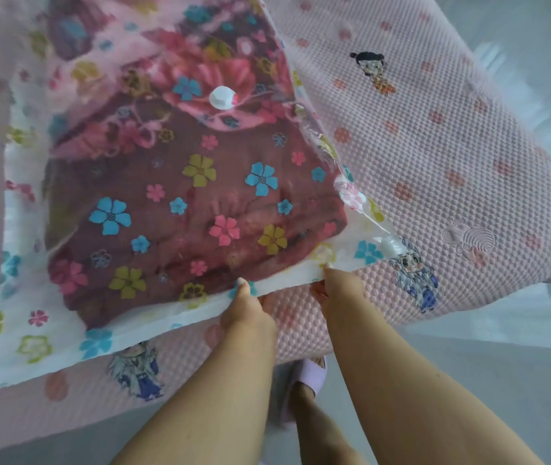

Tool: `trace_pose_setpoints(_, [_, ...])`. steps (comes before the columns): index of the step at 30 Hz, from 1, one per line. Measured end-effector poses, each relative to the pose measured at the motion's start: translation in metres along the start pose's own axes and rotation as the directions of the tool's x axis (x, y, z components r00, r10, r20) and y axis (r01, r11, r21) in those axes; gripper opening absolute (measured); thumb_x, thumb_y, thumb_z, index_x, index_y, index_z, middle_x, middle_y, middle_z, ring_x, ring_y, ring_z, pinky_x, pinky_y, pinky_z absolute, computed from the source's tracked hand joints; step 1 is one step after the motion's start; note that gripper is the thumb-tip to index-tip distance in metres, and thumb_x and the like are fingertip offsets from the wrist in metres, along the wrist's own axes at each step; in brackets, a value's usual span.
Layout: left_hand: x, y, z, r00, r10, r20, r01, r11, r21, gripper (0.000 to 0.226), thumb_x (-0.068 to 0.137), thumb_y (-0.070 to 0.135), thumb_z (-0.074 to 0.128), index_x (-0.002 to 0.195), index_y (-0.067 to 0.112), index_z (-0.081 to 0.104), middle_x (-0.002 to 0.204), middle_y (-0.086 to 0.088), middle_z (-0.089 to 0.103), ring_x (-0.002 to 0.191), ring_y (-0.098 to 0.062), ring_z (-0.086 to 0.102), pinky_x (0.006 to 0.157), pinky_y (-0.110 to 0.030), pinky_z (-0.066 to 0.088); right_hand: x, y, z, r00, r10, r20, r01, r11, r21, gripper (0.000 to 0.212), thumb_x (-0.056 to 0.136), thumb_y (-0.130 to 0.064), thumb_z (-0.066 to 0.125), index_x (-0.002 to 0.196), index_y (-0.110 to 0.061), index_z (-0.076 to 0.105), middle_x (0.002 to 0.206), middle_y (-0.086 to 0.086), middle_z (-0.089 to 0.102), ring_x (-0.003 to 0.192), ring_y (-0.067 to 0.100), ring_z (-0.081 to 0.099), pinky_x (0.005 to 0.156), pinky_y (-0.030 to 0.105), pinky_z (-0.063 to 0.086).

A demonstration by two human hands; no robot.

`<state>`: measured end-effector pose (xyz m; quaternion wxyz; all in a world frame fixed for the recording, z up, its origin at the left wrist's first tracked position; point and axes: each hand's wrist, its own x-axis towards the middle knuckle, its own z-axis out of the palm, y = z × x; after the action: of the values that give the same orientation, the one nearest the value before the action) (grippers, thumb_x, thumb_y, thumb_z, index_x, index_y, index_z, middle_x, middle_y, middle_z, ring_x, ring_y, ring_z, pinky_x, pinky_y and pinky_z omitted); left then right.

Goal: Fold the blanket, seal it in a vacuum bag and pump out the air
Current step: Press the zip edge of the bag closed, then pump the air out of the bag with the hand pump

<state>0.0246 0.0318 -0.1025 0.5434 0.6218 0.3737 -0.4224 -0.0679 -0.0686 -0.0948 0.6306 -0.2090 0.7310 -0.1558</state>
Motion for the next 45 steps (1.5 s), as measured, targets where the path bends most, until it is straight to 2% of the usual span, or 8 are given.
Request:
trace_pose_setpoints(4, [-0.001,0.023,-0.038,0.997,-0.001,0.075,0.006,0.998,-0.06,0.044,0.098,0.028,0.052,0.135,0.005,0.044,0.13,-0.017,0.058,0.116,-0.03,0.059,0.09,-0.037,0.052,-0.004,0.009,-0.007,0.995,-0.065,0.082,0.073,0.992,-0.104,0.034,0.093,-0.01,0.053,0.125,0.003,0.052,0.084,0.006,0.055,0.07,0.018,0.058,0.077,0.036,0.054])
trace_pose_setpoints(11, [-0.02,0.017,-0.07,0.981,-0.101,0.163,0.116,0.989,-0.086,0.041,0.099,0.021,0.052,0.132,0.001,0.041,0.124,-0.022,0.059,0.113,-0.035,0.06,0.084,-0.042,0.051,-0.004,0.026,-0.013,0.998,-0.011,-0.069,0.009,1.0,-0.017,0.036,0.096,-0.01,0.049,0.132,-0.008,0.049,0.122,0.016,0.061,0.103,0.03,0.061,0.072,0.036,0.046])
trace_pose_setpoints(18, [-0.03,-0.009,-0.094,0.964,-0.158,0.213,0.175,0.983,-0.062,0.04,0.099,0.02,0.051,0.13,-0.003,0.042,0.115,-0.024,0.061,0.105,-0.035,0.063,0.077,-0.041,0.053,-0.026,0.042,-0.037,0.986,-0.028,-0.163,0.016,0.997,-0.073,0.036,0.103,-0.012,0.035,0.137,-0.004,0.044,0.132,0.014,0.052,0.089,0.025,0.053,0.048,0.029,0.047])
trace_pose_setpoints(25, [-0.046,0.037,-0.117,0.905,-0.247,0.345,0.13,0.935,0.33,0.059,0.101,0.049,0.03,0.089,0.0,0.059,0.069,-0.01,0.071,0.061,-0.021,0.068,0.054,-0.029,0.051,-0.088,0.031,-0.012,0.941,-0.265,-0.21,0.182,0.92,-0.346,0.046,0.089,-0.03,0.062,0.126,-0.002,0.054,0.119,0.018,0.061,0.107,0.035,0.061,0.074,0.033,0.044])
trace_pose_setpoints(29, [-0.067,0.099,-0.131,0.913,-0.107,0.394,-0.044,0.934,0.356,0.056,0.099,0.052,0.036,0.088,0.002,0.06,0.077,-0.011,0.069,0.067,-0.021,0.067,0.06,-0.031,0.052,-0.127,0.02,0.048,0.907,-0.413,-0.083,0.327,0.814,-0.48,0.037,0.089,-0.04,0.061,0.09,-0.003,0.064,0.078,0.009,0.064,0.074,0.028,0.063,0.069,0.034,0.05])
trace_pose_setpoints(32, [-0.081,0.146,-0.153,0.905,0.077,0.418,-0.225,0.921,0.318,0.047,0.099,0.047,0.04,0.089,0.005,0.058,0.078,-0.01,0.066,0.066,-0.02,0.064,0.063,-0.033,0.052,-0.162,0.024,0.095,0.854,-0.513,0.089,0.464,0.673,-0.576,0.047,0.095,-0.035,0.052,0.055,-0.012,0.043,0.051,0.003,0.042,0.047,0.02,0.042,0.051,0.029,0.035])
trace_pose_setpoints(40, [-0.113,0.267,-0.23,0.782,0.511,0.356,-0.617,0.71,0.338,0.037,0.096,0.044,0.05,0.086,0.01,0.059,0.075,-0.006,0.062,0.065,-0.02,0.063,0.061,-0.032,0.052,-0.268,0.019,0.201,0.69,-0.62,0.373,0.704,0.457,-0.544,0.053,0.094,-0.04,0.051,0.054,-0.017,0.026,0.046,-0.004,0.029,0.041,0.015,0.027,0.046,0.026,0.024])
trace_pose_setpoints(45, [-0.131,0.336,-0.268,0.647,0.695,0.314,-0.752,0.51,0.419,0.036,0.092,0.044,0.051,0.075,0.013,0.059,0.068,-0.002,0.06,0.067,-0.023,0.064,0.07,-0.035,0.056,-0.315,-0.008,0.253,0.579,-0.654,0.486,0.797,0.331,-0.505,0.042,0.094,-0.041,0.05,0.064,-0.014,0.04,0.055,-0.001,0.044,0.051,0.02,0.043,0.047,0.027,0.029])
